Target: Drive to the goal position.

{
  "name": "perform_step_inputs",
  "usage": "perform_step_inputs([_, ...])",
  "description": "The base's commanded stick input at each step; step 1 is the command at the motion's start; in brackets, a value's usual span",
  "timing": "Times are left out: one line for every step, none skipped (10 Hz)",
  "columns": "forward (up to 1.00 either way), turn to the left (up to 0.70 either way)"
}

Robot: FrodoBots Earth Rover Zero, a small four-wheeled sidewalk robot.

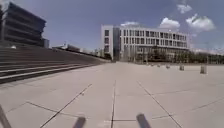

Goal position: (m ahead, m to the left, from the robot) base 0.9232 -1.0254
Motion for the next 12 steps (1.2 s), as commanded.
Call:
perform_step_inputs([0.7,0.0])
perform_step_inputs([0.7,0.0])
perform_step_inputs([0.68,0.0])
perform_step_inputs([0.0,0.0])
perform_step_inputs([0.0,0.0])
perform_step_inputs([0.0,0.0])
perform_step_inputs([0.0,0.0])
perform_step_inputs([0.0,0.0])
perform_step_inputs([0.27,-0.1])
perform_step_inputs([0.7,-0.27])
perform_step_inputs([0.7,-0.27])
perform_step_inputs([0.7,-0.27])
